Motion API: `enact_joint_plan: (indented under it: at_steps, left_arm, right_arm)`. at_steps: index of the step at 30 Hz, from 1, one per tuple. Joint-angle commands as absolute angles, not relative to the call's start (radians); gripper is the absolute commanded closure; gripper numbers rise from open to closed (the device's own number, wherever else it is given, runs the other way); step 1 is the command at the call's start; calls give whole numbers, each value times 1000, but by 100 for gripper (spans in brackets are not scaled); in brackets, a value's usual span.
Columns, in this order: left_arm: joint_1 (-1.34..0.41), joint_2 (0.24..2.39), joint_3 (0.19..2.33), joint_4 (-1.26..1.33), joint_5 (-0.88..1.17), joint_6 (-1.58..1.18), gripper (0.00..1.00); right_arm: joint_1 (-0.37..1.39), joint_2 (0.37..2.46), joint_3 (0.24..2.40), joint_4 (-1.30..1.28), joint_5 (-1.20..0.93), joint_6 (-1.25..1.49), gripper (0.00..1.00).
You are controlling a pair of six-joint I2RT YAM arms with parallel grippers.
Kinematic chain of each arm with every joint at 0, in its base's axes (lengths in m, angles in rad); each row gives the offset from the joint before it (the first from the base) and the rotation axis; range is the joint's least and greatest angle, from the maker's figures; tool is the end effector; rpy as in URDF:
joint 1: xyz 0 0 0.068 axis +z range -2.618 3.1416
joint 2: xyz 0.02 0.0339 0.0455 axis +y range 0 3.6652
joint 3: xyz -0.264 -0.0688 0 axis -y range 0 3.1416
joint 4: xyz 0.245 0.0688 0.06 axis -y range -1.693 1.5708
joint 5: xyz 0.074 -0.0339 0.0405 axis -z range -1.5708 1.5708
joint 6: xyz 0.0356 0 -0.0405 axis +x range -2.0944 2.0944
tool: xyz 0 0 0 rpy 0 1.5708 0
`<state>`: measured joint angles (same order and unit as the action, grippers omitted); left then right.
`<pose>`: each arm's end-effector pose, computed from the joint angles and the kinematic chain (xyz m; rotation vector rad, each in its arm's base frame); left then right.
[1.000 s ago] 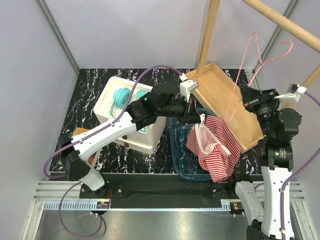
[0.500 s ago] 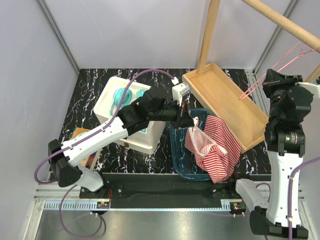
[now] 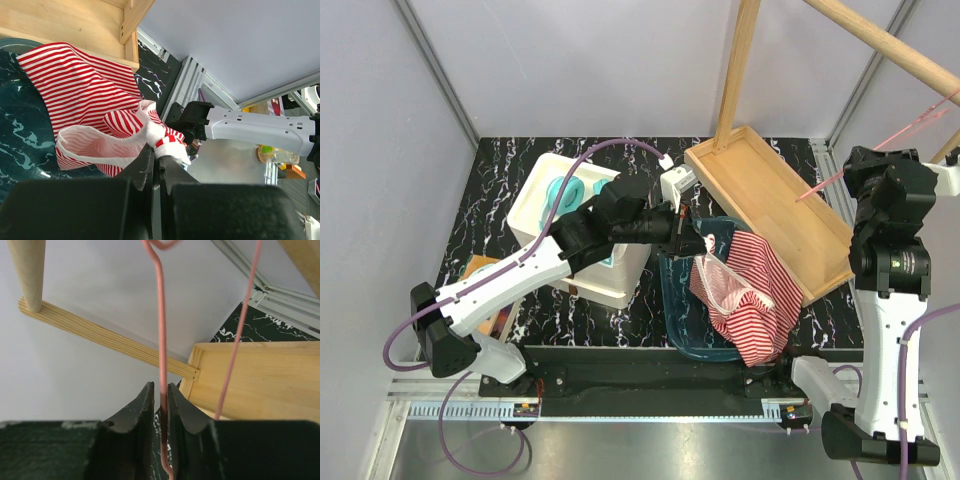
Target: Remove the tank top from the hanger
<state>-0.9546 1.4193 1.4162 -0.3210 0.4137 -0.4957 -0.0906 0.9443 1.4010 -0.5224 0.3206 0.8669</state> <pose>0.1770 -0.2746 0.3998 0.7830 1.9651 -1.3259 0.1645 -0.0262 0.4822 0.9669 1.3290 0.3327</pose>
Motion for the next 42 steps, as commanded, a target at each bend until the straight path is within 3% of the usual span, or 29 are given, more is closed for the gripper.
enact_joint_plan:
  at_steps: [1,4,5,8,12,18,24,37,38,42]
  left_arm:
    - [-957,1378,1440,-285,397,-496,100]
    - [-957,1374,1463,-294,393,-491,100]
    - [-957,1374,1469,-299,391,-486,100]
    - [-957,1376,1505,-313,387,-473,100]
    - [-957,1385,1569,-342,376,-457,100]
    - [-957,1414,1669,-363,374,-446,100]
    - [-957,1456,1810,-367,420,-465,100]
    - [-959,1571,2063,-360,505,-483,100]
    - [-959,1577,2088,-359,496,-479,100]
    - [-957,1641,2180,-359,477,-450,100]
  right_arm:
    - [-91,850,1359,-535,305,847,64]
    - [-91,804,1319,-546,255,796,43]
    - [-91,776,1316,-569,239,781,31]
    - [-90,715,1310,-635,161,720,14]
    - [-91,605,1292,-735,68,619,0]
    - [-91,371,1164,-831,-178,525,0]
    - [-94,284,985,-802,-524,505,0]
    - [-97,397,810,-615,-824,488,2]
    - [-97,400,805,-600,-840,515,5]
    - [-97,434,799,-505,-887,606,62]
